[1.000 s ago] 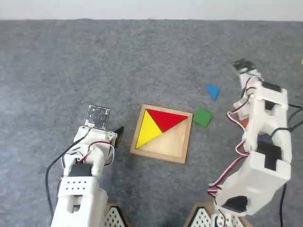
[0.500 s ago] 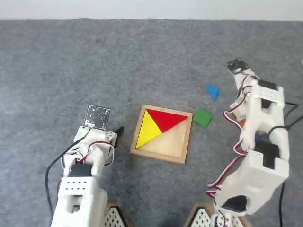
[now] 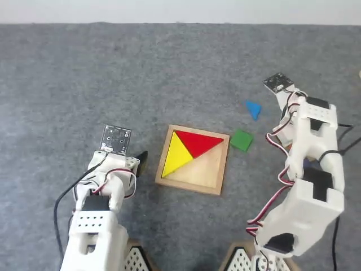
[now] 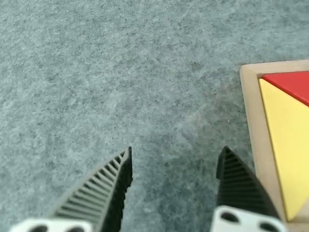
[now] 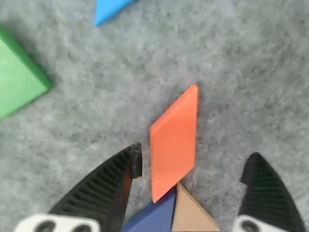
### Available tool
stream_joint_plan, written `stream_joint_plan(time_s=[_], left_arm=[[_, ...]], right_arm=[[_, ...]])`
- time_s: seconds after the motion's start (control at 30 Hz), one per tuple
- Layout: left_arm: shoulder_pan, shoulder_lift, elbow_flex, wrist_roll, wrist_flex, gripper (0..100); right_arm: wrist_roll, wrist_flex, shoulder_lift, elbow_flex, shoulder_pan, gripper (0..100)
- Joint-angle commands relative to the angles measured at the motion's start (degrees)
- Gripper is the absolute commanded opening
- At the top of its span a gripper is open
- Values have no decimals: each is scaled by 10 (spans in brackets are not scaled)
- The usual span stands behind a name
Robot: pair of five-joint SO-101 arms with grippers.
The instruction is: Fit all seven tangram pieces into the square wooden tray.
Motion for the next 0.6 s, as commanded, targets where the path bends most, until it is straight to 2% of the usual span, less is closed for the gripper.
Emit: stream_joint_plan(time_s=[0.0, 0.2, 0.33, 0.43, 0.5, 0.57], left_arm=[[2, -11, -4, -5, -13, 280], [2, -11, -4, -5, -13, 280], [2, -11, -4, -5, -13, 280], [2, -11, -4, -5, -13, 280], [2, -11, -4, -5, -13, 280], [2, -11, -4, -5, -13, 280]], right_arm=[[8, 0, -7, -4, -7, 339], [21, 7, 67, -33, -22, 277], [22, 52, 95, -84, -11, 231], [18, 61, 100, -94, -6, 150], [-8, 61, 95, -94, -6, 80], [-35, 61, 90, -94, -8, 56]])
